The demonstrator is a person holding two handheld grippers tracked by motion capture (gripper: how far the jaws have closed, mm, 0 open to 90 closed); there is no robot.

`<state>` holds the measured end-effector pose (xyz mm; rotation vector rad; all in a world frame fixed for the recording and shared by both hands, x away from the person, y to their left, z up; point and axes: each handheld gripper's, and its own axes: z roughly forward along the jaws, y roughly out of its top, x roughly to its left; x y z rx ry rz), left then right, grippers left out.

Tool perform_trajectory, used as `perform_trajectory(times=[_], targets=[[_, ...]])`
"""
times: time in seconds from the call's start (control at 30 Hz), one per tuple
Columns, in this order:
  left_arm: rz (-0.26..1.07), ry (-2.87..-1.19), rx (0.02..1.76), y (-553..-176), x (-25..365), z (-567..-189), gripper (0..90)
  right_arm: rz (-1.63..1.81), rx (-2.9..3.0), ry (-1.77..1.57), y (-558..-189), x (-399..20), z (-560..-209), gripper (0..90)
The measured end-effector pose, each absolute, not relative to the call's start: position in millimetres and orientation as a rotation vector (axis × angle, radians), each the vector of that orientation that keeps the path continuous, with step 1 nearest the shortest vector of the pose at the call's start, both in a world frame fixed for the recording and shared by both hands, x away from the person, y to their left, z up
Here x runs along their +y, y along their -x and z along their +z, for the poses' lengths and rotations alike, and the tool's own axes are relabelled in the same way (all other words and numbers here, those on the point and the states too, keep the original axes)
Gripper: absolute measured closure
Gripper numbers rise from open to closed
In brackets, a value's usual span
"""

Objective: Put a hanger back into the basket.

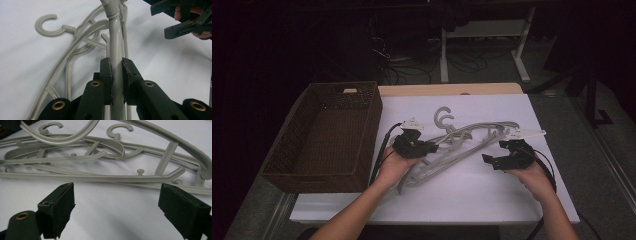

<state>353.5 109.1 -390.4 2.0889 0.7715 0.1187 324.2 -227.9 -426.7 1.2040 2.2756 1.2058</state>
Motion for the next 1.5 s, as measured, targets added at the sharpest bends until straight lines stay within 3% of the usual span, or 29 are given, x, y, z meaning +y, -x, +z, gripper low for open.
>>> perform_trajectory(times=[0.47, 0.8, 1.13, 1.5], targets=[[0.182, -2.065, 0.722, -358.8, 116.6, -351.9, 80.6, 1.232, 2.267, -1.205, -323.5, -229.4, -425.4, 13.1], [0.198, -2.013, 0.709, -372.3, 148.5, -299.9, 80.5, 1.240, 2.258, -1.206, -323.9, -230.4, -425.5, 13.1], [0.261, -1.959, 0.727, -383.2, 210.7, -251.9, 80.5, 1.231, 2.263, -1.207, -324.7, -230.1, -426.4, 13.0], [0.363, -1.909, 0.841, -387.2, 304.0, -243.2, 80.5, 1.219, 2.280, -1.209, -326.5, -225.6, -428.8, 13.0]])
